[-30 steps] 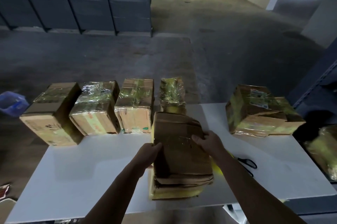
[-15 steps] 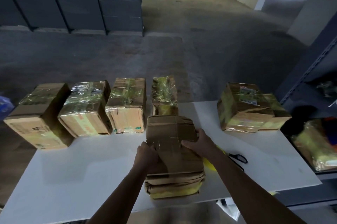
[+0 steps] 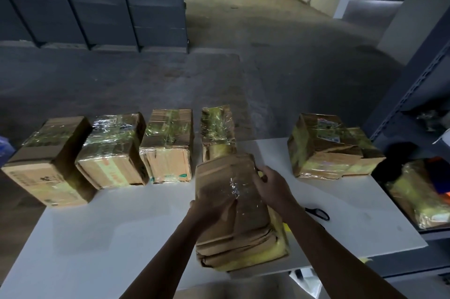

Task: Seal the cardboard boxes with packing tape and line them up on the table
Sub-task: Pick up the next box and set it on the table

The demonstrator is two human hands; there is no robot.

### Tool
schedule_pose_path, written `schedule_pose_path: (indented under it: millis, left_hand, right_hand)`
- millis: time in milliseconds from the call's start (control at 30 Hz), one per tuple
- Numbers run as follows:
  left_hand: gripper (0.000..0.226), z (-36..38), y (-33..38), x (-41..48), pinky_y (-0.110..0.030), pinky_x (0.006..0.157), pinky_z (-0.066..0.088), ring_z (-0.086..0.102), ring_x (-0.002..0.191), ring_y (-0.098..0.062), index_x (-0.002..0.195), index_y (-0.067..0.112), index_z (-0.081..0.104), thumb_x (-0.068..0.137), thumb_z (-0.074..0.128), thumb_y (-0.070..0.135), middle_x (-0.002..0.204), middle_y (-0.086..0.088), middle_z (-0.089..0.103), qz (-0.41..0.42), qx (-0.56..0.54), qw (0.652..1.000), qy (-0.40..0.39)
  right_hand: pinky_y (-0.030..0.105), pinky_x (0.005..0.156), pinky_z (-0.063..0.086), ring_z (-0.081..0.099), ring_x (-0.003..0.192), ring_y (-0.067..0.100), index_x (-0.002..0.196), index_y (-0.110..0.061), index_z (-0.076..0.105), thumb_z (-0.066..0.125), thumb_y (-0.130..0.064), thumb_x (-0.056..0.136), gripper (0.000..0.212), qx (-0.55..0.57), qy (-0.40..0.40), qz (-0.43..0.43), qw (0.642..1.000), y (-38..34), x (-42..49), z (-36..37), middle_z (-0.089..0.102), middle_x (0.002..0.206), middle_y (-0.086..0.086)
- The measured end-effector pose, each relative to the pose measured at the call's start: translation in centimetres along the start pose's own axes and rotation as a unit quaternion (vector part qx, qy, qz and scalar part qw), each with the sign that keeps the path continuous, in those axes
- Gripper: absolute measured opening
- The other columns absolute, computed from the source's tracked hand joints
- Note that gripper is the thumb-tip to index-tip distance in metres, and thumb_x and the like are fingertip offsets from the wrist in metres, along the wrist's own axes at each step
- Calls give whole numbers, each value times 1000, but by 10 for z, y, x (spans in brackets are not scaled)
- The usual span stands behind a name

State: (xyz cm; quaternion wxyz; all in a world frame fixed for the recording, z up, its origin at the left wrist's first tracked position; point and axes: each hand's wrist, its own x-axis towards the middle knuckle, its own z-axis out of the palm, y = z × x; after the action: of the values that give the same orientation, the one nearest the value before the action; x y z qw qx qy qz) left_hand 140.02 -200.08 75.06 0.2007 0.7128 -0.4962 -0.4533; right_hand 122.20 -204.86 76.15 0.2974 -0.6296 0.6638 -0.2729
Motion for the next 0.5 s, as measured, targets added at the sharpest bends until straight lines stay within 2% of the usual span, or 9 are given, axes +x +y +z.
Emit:
schedule_pose_path:
  millis: [67, 100, 133, 167, 233, 267, 333, 433, 500]
  left_hand:
    - [24, 2, -1, -4, -38, 99, 45, 58, 105, -21, 99, 31, 57, 87, 63, 51, 110, 10, 59, 9, -63, 998, -12]
    - [18, 2, -2, -3, -37, 97, 47, 60, 100, -18, 88, 34, 58, 86, 63, 51, 103, 12, 63, 14, -86, 996, -10]
    - [21, 2, -3, -5, -36, 94, 48, 61, 98, -17, 87, 34, 60, 84, 64, 55, 99, 12, 64, 7, -100, 995, -11]
    - [32, 0, -4, -6, -34, 90, 49, 60, 98, -17, 95, 32, 62, 80, 64, 61, 100, 10, 65, -1, -116, 993, -11]
    - [70, -1, -11, -3, -31, 84, 49, 61, 100, -17, 119, 27, 60, 67, 64, 74, 113, 5, 66, -21, -124, 992, -9]
    - [77, -2, -11, -3, -31, 83, 50, 61, 101, -18, 123, 25, 58, 66, 63, 76, 116, 3, 65, -28, -125, 992, -4]
    - [62, -3, -12, -3, -35, 84, 53, 60, 99, -19, 119, 23, 58, 75, 62, 66, 113, 1, 63, -18, -117, 993, 10]
    - [48, -3, -11, -1, -43, 92, 51, 56, 108, -26, 118, 18, 61, 80, 59, 47, 121, -6, 59, 74, -13, 992, 101]
    - [32, -6, -5, -4, -39, 89, 52, 57, 106, -28, 115, 9, 63, 88, 57, 24, 119, -10, 61, 110, 55, 984, 127]
  right_hand:
    - [32, 91, 45, 58, 109, 23, 131, -12, 57, 48, -28, 98, 37, -21, 2, -29, 999, -3, 3, 1, 63, 120, 10]
    - [32, 92, 44, 57, 110, 24, 132, -12, 56, 45, -26, 100, 37, -24, -1, -39, 999, -5, 3, 1, 62, 120, 11]
    - [32, 93, 44, 57, 110, 24, 132, -12, 56, 43, -24, 100, 37, -27, -4, -48, 998, -5, 2, 2, 62, 119, 12]
    - [32, 92, 44, 58, 110, 24, 132, -12, 56, 43, -22, 101, 36, -29, -4, -61, 998, -5, 1, 3, 62, 119, 12]
    - [29, 90, 44, 58, 110, 23, 131, -13, 58, 45, -17, 99, 34, -32, 1, -83, 996, -4, -1, 5, 63, 119, 11]
    - [27, 89, 43, 58, 110, 23, 129, -13, 60, 47, -16, 98, 34, -33, 4, -89, 996, -3, -1, 6, 63, 119, 10]
    - [22, 85, 41, 59, 108, 22, 126, -12, 62, 51, -17, 97, 31, -36, 4, -89, 995, -4, -2, 7, 64, 119, 9]
    - [24, 82, 43, 63, 102, 21, 121, -11, 65, 59, -22, 94, 30, -44, -24, -91, 995, -8, -4, 11, 68, 115, 7]
    - [28, 83, 47, 64, 98, 19, 116, -13, 67, 62, -26, 91, 29, -36, -45, -85, 995, -7, -7, 16, 70, 109, 4]
